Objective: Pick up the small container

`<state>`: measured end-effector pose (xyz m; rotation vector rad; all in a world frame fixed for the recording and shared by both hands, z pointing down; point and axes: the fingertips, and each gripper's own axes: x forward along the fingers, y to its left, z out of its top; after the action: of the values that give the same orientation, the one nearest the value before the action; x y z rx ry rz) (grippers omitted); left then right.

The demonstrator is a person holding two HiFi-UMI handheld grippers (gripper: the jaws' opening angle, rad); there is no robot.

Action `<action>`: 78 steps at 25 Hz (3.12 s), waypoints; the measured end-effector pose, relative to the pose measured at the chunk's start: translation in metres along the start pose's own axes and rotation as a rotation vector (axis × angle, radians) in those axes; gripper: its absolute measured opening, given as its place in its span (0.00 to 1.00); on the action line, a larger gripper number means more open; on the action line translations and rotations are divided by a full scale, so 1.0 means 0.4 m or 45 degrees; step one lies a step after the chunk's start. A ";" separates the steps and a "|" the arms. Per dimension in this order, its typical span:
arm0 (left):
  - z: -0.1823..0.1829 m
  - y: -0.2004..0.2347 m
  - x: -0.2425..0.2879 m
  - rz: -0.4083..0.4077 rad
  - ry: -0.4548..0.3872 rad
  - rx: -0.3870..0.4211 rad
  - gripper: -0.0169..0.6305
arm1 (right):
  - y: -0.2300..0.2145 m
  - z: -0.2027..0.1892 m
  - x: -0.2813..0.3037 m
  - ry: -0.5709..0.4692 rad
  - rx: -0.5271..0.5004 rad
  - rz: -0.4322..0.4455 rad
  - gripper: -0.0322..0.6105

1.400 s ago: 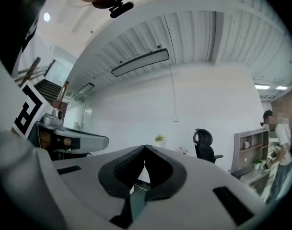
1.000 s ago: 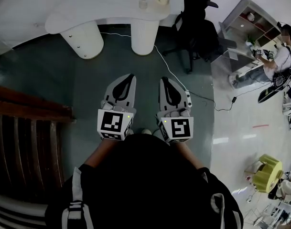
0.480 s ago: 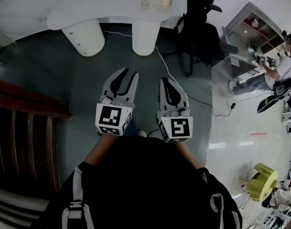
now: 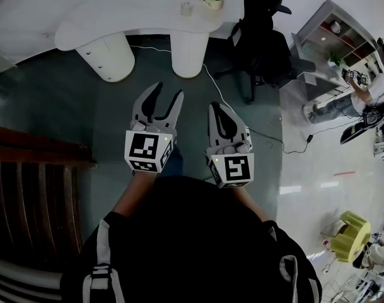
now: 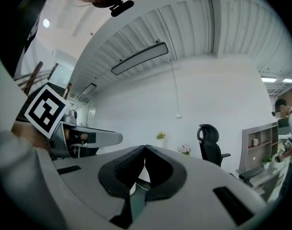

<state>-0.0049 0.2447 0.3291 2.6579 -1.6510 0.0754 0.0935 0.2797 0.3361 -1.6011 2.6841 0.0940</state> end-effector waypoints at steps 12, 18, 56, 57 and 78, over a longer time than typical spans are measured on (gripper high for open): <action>-0.019 0.254 0.236 -0.054 0.014 -0.016 0.37 | -0.047 -0.004 0.355 0.031 -0.038 -0.047 0.09; -0.035 0.343 0.318 -0.078 0.035 -0.049 0.37 | -0.064 -0.009 0.464 0.063 -0.057 -0.080 0.09; -0.090 0.517 0.695 -0.251 0.084 -0.063 0.40 | -0.230 -0.070 0.849 0.103 -0.005 -0.188 0.09; -0.090 0.520 0.708 -0.250 0.084 -0.063 0.40 | -0.238 -0.073 0.861 0.100 -0.007 -0.179 0.09; -0.170 0.604 1.108 -0.151 0.145 -0.066 0.40 | -0.537 -0.249 1.208 0.278 -0.058 0.044 0.09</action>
<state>-0.0276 -0.2572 0.4140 2.6527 -1.4398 0.1766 0.0544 -0.2526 0.4049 -1.6688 2.8915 -0.0217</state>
